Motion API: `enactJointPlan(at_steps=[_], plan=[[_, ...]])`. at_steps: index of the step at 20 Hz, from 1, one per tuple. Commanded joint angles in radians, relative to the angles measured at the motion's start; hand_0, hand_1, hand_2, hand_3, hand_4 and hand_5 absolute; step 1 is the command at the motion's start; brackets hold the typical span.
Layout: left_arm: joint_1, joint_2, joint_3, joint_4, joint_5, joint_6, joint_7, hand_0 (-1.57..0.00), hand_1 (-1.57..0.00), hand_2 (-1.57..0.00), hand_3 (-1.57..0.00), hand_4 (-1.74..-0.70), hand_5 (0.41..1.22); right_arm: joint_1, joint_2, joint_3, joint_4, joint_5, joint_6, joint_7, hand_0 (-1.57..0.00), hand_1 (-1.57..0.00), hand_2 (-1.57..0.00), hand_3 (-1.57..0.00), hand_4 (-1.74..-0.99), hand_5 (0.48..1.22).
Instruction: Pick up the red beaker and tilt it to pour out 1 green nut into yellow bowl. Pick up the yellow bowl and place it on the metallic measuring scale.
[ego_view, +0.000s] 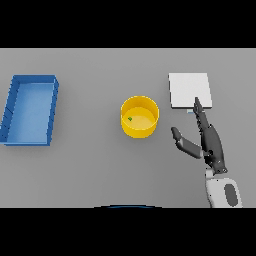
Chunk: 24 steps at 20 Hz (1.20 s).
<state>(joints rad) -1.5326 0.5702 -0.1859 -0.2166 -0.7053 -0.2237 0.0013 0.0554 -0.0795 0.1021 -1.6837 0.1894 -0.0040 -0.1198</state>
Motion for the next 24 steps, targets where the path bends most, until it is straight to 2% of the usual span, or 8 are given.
enactJointPlan(at_steps=[1,4,8,15,17,21,23,24], plan=[[0.04,0.005,0.028,0.002,0.034,0.031,0.045,-1.57,-1.57,-1.57,-1.55,-1.74,1.221,0.002,-0.001,0.008,-0.002,0.008,0.003,-0.007,0.0,0.0,0.0,0.0,-1.132,0.614],[0.172,0.014,0.09,-0.032,0.123,0.145,0.141,-1.57,-1.57,-1.57,-1.56,-1.74,1.221,0.001,-0.011,0.0,0.002,-0.003,0.011,-0.013,0.0,0.0,0.0,0.0,-1.142,0.628],[0.329,0.02,0.187,-0.121,0.257,0.23,0.262,-1.57,-1.57,-1.57,-1.57,-1.74,1.221,0.005,-0.02,0.001,0.0,-0.014,0.027,-0.021,0.0,0.0,0.0,0.0,-1.133,0.655],[0.771,-0.04,0.212,-0.559,0.416,0.308,0.372,-1.57,-1.57,-1.57,-1.57,-1.74,1.221,0.021,-0.022,0.006,0.007,-0.004,0.027,-0.045,0.0,0.0,0.0,0.0,-1.166,0.676],[0.858,-0.058,0.206,-0.668,0.436,0.325,0.413,-1.57,-1.57,-1.57,-1.57,-1.74,1.151,0.015,-0.027,0.0,0.009,-0.008,0.028,-0.044,0.0,0.0,0.0,0.0,-1.174,0.676],[0.958,-0.069,0.202,-0.8,0.454,0.344,0.504,-1.57,-1.57,-1.57,-1.57,-1.74,0.925,0.007,-0.015,0.005,0.02,-0.004,0.022,-0.037,0.0,0.0,0.0,0.0,-1.157,0.671],[0.986,-0.068,0.198,-0.866,0.47,0.316,0.557,-1.57,-1.57,-1.53,-1.53,-1.52,0.818,0.015,-0.018,-0.001,0.018,-0.018,0.031,-0.044,0.0,0.0,0.0,0.0,-1.155,0.67],[1.005,-0.059,0.189,-0.903,0.487,0.273,0.536,-1.47,-1.34,-1.28,-1.32,-1.37,0.774,0.012,-0.013,0.007,0.016,-0.008,0.026,-0.037,0.0,0.0,0.0,0.0,-1.153,0.67]])
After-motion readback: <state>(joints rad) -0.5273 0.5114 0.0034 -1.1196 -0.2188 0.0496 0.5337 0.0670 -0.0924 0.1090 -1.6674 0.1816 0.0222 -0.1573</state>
